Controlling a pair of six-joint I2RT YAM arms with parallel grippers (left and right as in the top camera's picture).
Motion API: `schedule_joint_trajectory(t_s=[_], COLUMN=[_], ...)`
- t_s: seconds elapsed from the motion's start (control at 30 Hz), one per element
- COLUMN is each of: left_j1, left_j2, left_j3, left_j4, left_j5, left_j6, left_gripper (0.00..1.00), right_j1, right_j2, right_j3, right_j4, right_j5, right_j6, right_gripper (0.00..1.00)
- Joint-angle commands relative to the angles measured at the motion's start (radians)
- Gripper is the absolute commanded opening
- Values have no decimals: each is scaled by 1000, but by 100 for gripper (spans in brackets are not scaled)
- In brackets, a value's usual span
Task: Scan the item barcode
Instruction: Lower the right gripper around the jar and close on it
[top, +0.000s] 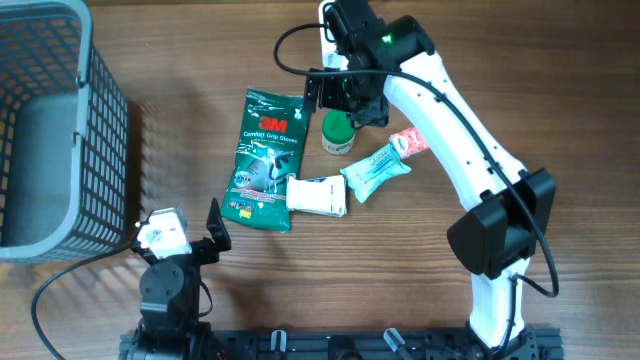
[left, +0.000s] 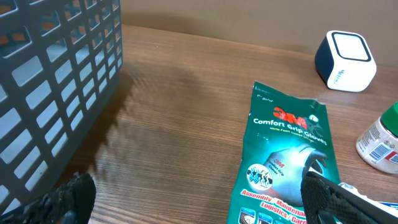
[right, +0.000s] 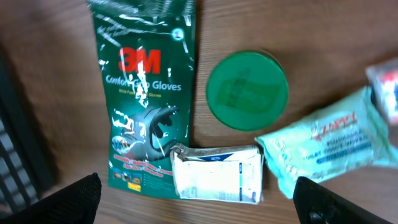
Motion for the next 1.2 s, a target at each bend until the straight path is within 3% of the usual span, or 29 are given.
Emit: schedule_joint_trajectory(t_s=[0.0, 0.2, 1.0, 1.07, 1.17], left_j1=[-4, -4, -4, -4, -4], left_j2=[-2, -2, -1, -1, 0], left_j3=[-6, -6, -6, -6, -6], left_j4=[4, 4, 4, 4, 4], left_j5=[5, 5, 5, 5, 5], left_j6=[-17, -17, -17, -17, -17], left_gripper=[100, 100, 100, 100, 100], right_j1=[0, -2, -50, -55, -57], right_j2=[17, 73, 359, 359, 359], right_j3=[-31, -31, -31, -31, -31], right_j4=[-9, -43, 109, 102, 90], right_j5=[41, 103, -78, -58, -57], right_j6=[269, 488, 588, 587, 586], right_gripper=[100, 100, 99, 86, 77])
